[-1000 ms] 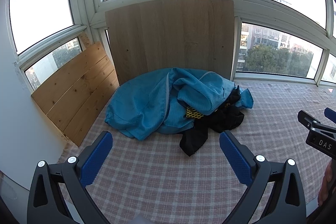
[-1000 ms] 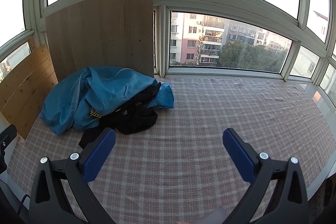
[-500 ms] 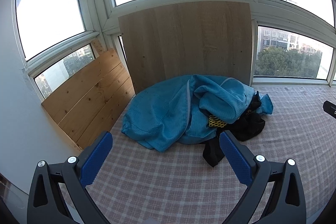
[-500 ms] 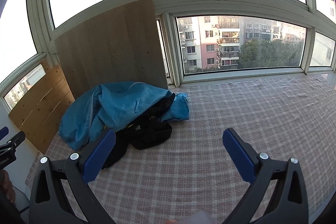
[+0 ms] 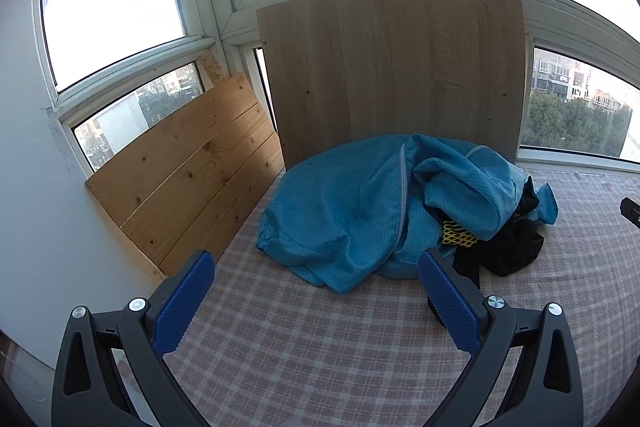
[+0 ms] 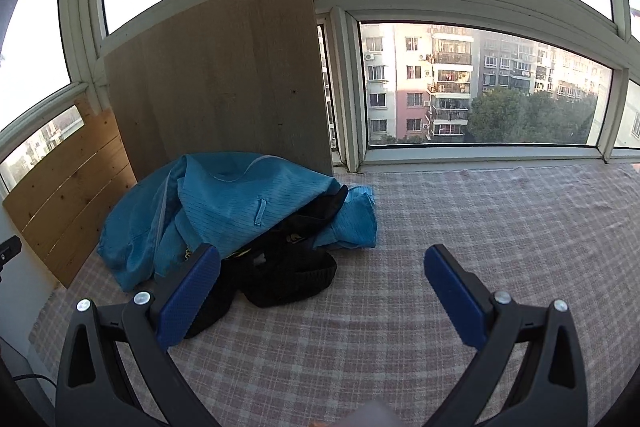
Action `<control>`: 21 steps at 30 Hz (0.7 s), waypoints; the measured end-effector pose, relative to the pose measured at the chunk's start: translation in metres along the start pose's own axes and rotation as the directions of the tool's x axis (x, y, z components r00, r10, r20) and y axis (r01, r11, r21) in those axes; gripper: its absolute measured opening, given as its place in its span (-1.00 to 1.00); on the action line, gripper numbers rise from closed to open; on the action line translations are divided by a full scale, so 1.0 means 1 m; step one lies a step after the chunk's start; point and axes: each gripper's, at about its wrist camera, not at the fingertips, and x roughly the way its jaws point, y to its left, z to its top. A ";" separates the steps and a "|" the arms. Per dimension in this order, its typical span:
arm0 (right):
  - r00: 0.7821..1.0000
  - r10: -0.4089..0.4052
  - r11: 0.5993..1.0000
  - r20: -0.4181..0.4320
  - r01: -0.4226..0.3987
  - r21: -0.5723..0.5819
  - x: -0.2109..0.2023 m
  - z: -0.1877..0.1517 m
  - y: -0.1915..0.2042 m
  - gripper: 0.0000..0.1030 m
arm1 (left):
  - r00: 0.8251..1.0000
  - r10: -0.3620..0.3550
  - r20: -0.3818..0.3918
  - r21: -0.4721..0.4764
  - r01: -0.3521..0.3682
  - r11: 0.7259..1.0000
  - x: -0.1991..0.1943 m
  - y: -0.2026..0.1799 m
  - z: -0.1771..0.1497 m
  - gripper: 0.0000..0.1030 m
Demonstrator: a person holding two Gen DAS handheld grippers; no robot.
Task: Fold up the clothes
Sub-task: 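Move both tools toward the crumpled blue shirt on the black jacket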
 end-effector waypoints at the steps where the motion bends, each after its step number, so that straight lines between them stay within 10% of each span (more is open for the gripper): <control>1: 1.000 0.003 1.000 -0.013 -0.003 -0.003 0.008 0.001 0.002 1.00 | 1.000 -0.003 -0.009 -0.010 0.003 1.000 0.005 -0.001 0.000 0.99; 21: 1.000 0.029 0.999 0.011 -0.029 -0.041 0.067 -0.002 0.022 1.00 | 0.998 -0.058 -0.023 -0.238 0.051 0.970 0.077 0.012 -0.013 0.99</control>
